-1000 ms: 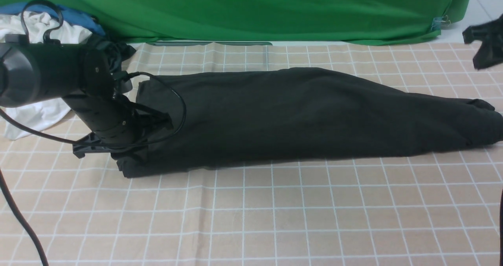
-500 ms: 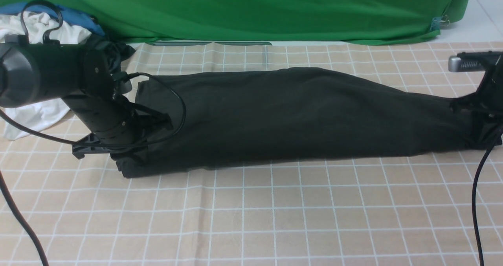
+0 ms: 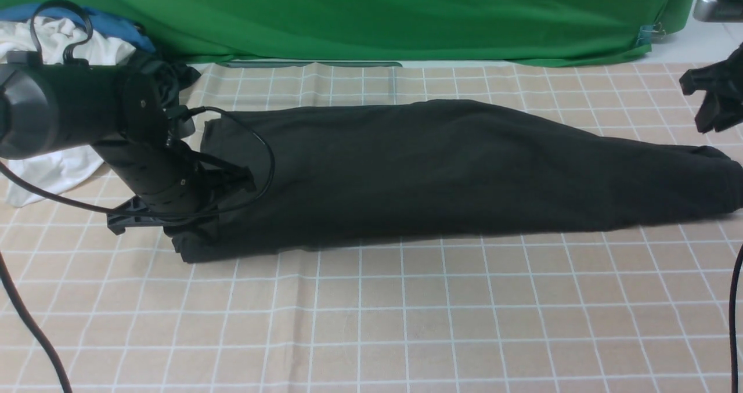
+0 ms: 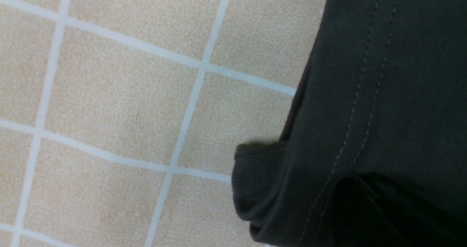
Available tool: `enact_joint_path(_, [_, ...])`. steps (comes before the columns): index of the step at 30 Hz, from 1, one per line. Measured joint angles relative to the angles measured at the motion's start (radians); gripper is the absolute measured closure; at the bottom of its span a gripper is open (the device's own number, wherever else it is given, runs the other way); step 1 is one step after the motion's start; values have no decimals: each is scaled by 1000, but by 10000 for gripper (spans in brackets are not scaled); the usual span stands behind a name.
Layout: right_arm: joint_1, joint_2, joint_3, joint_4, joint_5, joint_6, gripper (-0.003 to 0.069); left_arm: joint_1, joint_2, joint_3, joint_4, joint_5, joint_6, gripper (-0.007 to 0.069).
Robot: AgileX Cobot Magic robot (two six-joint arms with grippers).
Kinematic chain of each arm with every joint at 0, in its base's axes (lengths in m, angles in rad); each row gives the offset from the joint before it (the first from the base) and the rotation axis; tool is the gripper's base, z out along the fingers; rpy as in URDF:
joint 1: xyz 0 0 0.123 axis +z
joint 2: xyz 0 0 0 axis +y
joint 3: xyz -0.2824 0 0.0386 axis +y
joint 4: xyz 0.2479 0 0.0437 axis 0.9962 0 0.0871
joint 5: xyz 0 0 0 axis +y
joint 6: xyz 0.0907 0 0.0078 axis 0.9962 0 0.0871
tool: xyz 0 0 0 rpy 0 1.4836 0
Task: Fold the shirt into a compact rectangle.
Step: 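Pull the folded dark garment lengthwise by its ends to straighten it flat on the table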
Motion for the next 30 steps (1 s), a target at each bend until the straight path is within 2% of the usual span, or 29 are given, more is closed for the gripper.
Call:
enact_joint_path(4, [0,88,-45,13,24,-20,194,0,0,0,0,0,0,611])
enact_joint_path(8, [0,151,-55,13,68,-23,175,0,0,0,0,0,0,611])
enact_joint_path(11, [0,171,-55,17,96,-24,235,0,0,0,0,0,1,611])
enact_joint_path(12, [0,172,-56,18,106,-27,318,0,0,0,0,0,1,611])
enact_joint_path(16, [0,171,-63,21,128,-32,568,0,0,0,0,0,1,611])
enact_joint_path(25, [0,78,-63,-12,116,-40,586,0,0,0,0,0,1,611])
enact_joint_path(30, [0,32,-63,-59,60,3,583,0,0,0,0,-1,11,611])
